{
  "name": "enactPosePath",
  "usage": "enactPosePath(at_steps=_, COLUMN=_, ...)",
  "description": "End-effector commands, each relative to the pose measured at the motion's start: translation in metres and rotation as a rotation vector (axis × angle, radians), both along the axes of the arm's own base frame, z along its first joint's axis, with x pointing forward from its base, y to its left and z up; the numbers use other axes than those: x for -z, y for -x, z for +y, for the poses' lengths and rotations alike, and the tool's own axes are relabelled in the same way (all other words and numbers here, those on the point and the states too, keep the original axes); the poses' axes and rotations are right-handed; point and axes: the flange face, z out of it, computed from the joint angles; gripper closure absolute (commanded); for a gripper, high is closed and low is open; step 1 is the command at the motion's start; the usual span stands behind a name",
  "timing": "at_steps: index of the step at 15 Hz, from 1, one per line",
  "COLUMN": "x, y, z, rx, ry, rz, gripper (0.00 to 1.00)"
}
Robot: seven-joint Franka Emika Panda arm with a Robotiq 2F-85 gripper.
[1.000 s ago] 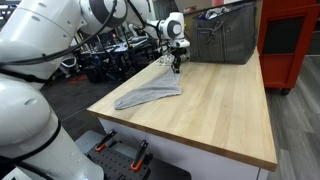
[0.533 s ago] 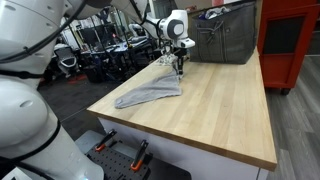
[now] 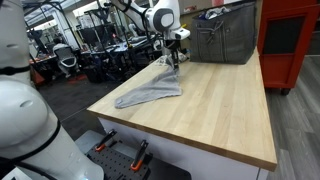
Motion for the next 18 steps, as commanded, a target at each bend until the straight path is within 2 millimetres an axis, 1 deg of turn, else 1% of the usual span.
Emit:
enactPosePath(at_steps=1, x=-0.015, y=0.061, z=0.007, rx=-0.060, ry=-0.010, rz=-0.029, gripper=0.99)
enactPosePath(at_steps=5, x=-0.023, y=0.101, z=0.016, rx=-0.108, ry=0.000, rz=-0.037, gripper=0.99)
enactPosePath(at_steps=7, x=-0.028, y=0.114, z=0.024, rx=-0.138, ry=-0.001, rz=-0.043, gripper=0.99)
enactPosePath(at_steps=8, x=-0.034, y=0.119, z=0.030, rx=-0.156, ry=0.000, rz=-0.054, gripper=0.99)
enactPosePath(at_steps=11, x=-0.046, y=0.132, z=0.053, rx=-0.201, ry=0.010, rz=-0.062, gripper=0.99)
enactPosePath(at_steps=13, x=-0.049, y=0.138, z=0.068, rx=-0.224, ry=0.015, rz=-0.064, gripper=0.99)
enactPosePath(at_steps=16, x=-0.042, y=0.143, z=0.091, rx=-0.244, ry=0.018, rz=-0.044, gripper=0.99)
enactPosePath(at_steps=18, x=-0.036, y=0.146, z=0.103, rx=-0.246, ry=0.008, rz=-0.022, gripper=0.99)
